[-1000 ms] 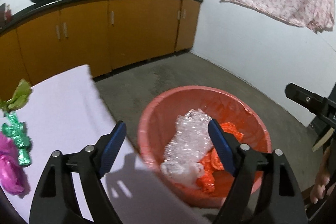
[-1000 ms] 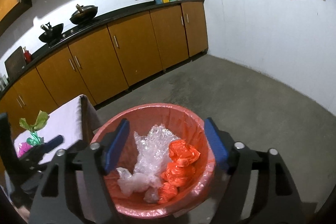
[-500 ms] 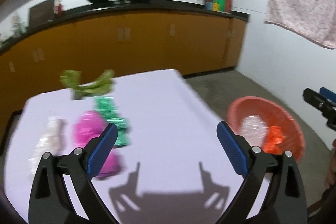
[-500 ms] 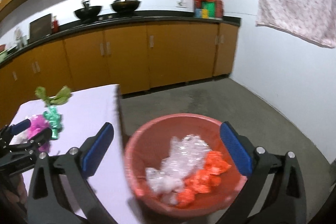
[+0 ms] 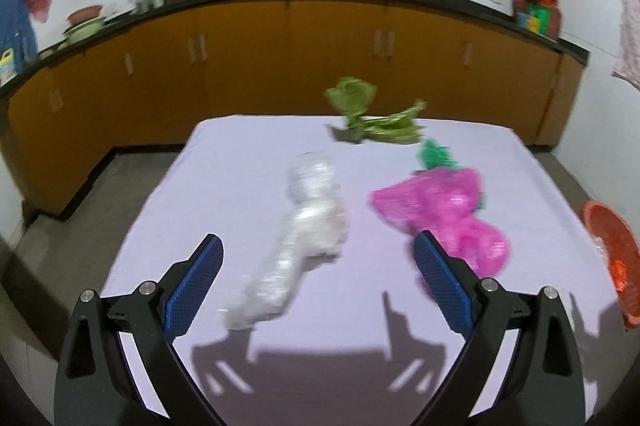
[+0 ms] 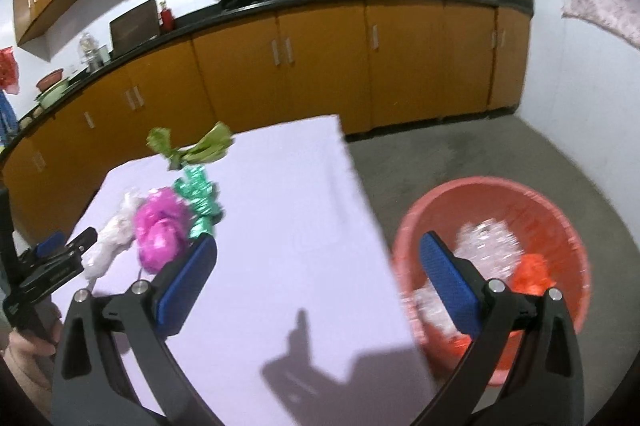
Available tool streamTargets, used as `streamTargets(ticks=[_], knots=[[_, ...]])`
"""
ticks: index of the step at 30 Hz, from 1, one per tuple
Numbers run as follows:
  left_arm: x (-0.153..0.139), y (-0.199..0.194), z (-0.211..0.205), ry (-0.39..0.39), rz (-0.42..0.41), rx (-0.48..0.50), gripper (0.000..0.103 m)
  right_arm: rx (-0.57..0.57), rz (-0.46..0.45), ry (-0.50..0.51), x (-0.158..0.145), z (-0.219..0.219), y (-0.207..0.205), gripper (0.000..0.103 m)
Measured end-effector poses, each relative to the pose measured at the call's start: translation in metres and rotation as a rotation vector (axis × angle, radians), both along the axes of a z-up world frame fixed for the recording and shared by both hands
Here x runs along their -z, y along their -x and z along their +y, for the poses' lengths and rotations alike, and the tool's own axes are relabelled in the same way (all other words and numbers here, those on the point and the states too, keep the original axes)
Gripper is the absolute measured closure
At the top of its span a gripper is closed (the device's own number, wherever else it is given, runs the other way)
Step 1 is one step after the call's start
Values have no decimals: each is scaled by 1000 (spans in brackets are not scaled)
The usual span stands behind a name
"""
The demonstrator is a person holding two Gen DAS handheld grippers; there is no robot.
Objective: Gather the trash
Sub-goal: 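Move both open tools back toward the bags on the table, then grasp the clear plastic bag with the left tool while the right tool grasps the pink bag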
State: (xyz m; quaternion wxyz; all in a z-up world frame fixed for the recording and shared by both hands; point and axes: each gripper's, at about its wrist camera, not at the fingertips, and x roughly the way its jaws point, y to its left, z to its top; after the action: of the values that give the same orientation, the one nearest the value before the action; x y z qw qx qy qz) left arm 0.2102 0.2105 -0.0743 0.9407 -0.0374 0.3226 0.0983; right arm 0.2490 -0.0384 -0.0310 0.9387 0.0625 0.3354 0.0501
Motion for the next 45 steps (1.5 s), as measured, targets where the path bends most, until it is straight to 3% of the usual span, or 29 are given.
streamTargets(ticks=[9,18,26,29,31,37,45], knots=[[12,-18,31,4,41,-4,7,-121,15,13,7,64,-16,4],[30,-49,25,3,111,59,8,-149,33,32,12,82,-22,4],[50,-67,28,70,192,71,33,-170,38,47,15,91,-27,4],[54,-70,29,98,204,82,57,-185,35,58,15,98,-26,4],[56,-68,31,113,202,81,65,-193,35,61,14,101,-27,4],[46,-46,49,127,150,53,68,-242,50,43,16,118,-33,11],[23,-12,90,121,81,-11,68,-287,101,27,35,161,-56,12]])
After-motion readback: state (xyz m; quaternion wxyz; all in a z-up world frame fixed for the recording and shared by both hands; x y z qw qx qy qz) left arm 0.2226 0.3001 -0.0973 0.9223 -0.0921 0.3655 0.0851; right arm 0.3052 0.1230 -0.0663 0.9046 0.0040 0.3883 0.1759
